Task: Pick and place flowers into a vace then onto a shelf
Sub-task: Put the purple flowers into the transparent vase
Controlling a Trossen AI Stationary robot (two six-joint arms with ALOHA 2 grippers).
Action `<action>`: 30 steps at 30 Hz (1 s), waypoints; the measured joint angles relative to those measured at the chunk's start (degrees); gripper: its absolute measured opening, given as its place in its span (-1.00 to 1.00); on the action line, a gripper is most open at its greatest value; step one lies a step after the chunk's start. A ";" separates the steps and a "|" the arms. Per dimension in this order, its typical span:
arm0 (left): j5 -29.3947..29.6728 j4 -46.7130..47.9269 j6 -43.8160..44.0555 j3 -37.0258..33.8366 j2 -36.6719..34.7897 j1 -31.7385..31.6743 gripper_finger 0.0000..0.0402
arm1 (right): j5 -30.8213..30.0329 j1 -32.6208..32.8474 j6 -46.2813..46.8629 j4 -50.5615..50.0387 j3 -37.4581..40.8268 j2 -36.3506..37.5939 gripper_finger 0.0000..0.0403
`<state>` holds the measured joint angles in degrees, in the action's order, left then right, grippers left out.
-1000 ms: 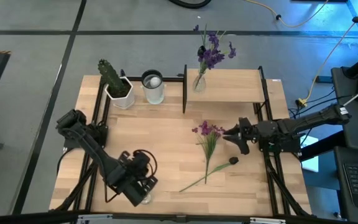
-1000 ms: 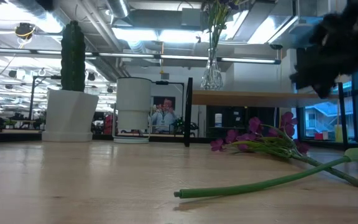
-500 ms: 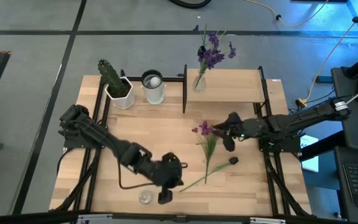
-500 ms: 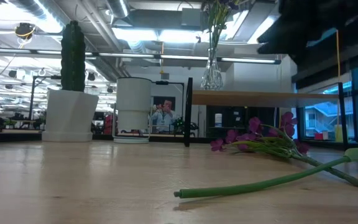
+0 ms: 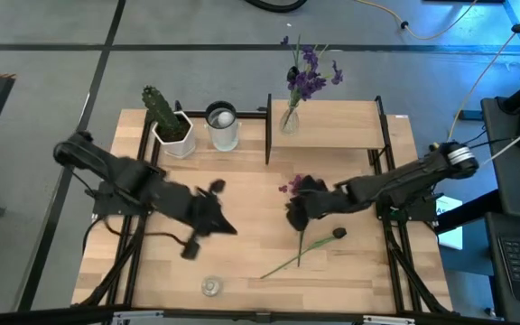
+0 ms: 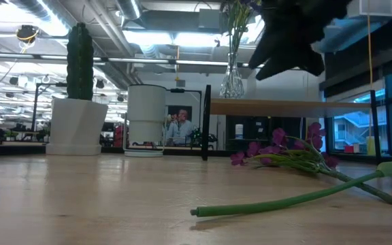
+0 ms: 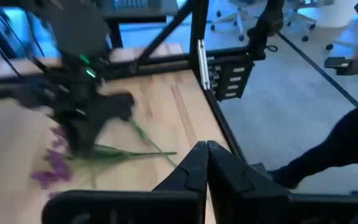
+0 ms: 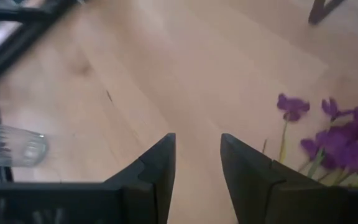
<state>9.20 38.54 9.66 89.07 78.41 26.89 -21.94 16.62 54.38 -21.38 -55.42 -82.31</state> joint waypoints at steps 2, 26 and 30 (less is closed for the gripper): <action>-0.67 -0.94 -2.15 -2.26 -3.28 -1.08 -0.99 | 0.02 0.30 3.23 -4.35 -4.22 -3.40 -0.35; -2.50 -33.56 4.78 -61.76 -55.19 -6.00 -0.99 | 7.17 10.02 45.39 -36.52 -18.64 -16.76 -0.35; -3.91 -36.51 3.41 -66.70 -59.06 -6.00 -0.98 | 6.68 10.31 47.17 -36.83 -18.64 -16.76 -0.35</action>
<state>5.29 2.03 13.07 22.37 19.35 20.88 -15.26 26.94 101.56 -58.22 -74.06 -99.07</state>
